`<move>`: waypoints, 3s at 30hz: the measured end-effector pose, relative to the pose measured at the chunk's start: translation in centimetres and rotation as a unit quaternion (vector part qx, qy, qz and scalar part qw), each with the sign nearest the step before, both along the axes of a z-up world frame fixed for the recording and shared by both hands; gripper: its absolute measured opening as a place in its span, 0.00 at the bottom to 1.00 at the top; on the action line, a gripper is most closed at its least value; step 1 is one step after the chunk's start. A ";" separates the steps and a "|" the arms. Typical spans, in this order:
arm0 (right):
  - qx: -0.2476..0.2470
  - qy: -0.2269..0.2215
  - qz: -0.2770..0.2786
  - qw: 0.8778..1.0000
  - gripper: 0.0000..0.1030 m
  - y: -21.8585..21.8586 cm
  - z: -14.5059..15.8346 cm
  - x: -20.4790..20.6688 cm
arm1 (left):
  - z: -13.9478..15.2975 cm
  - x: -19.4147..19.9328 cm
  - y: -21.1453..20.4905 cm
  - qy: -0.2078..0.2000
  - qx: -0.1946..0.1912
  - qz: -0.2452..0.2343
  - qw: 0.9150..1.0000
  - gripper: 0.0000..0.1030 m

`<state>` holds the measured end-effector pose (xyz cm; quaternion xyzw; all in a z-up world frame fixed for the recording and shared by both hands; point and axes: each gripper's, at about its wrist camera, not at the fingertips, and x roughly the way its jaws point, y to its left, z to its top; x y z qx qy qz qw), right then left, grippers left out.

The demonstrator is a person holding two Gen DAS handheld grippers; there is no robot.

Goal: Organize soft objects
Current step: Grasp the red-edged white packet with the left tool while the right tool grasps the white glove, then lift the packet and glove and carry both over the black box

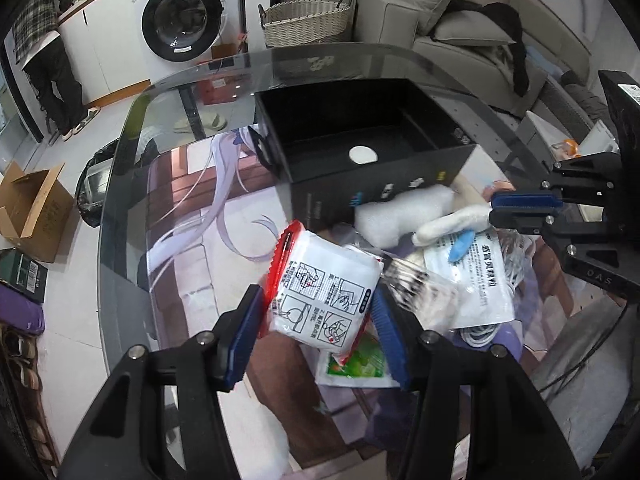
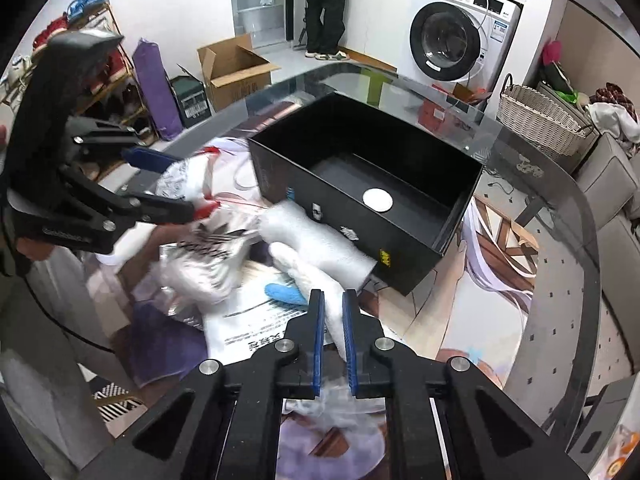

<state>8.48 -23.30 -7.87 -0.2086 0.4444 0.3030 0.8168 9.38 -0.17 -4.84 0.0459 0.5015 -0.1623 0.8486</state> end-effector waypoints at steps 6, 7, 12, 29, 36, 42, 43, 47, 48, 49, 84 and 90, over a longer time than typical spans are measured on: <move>-0.012 0.074 0.002 0.997 0.10 0.5 -1.8 0.4 | -0.7 -0.2 -0.5 0.009 0.006 -0.002 1.000 0.53; -0.009 0.074 0.001 0.997 0.13 0.4 -1.8 0.6 | -1.1 -0.1 -0.5 0.014 0.008 -0.001 1.000 0.53; -0.021 0.053 0.015 0.998 0.30 1.0 -1.9 0.9 | -1.7 0.1 -0.6 0.020 0.012 0.001 1.000 0.55; -0.039 0.064 0.014 0.997 0.25 0.8 -3.9 2.5 | -2.5 0.5 -0.6 0.025 0.019 -0.001 0.999 0.53; -0.018 0.043 0.015 0.999 0.19 0.7 -2.1 1.0 | -1.2 0.3 0.1 0.007 0.007 0.003 1.000 0.52; -0.002 0.029 0.010 1.000 0.18 0.2 -0.4 -0.4 | -1.0 0.0 -0.3 -0.002 0.007 -0.005 1.000 0.52; 0.002 0.027 0.008 1.000 0.18 -0.1 -0.1 -0.3 | -0.9 -0.1 -0.4 -0.004 0.008 -0.006 1.000 0.52; 0.030 0.003 -0.006 1.000 0.18 -0.8 1.6 -0.7 | -0.2 -0.3 -0.3 -0.018 -0.002 -0.007 1.000 0.52; 0.035 0.001 -0.008 0.999 0.18 -0.9 1.8 -0.5 | 0.0 -0.3 -0.3 -0.022 -0.003 -0.006 1.000 0.52; 0.039 -0.001 -0.010 0.999 0.18 -1.0 2.1 -0.3 | 0.2 -0.3 -0.3 -0.026 -0.004 -0.005 1.000 0.52; 0.272 -0.319 -0.067 0.906 0.18 -3.5 11.1 -9.4 | 9.8 -6.8 0.1 -0.362 -0.062 0.030 0.930 0.53; 0.269 -0.328 -0.073 0.903 0.18 -3.0 10.9 -9.7 | 10.0 -4.8 -0.8 -0.354 -0.068 0.036 0.932 0.53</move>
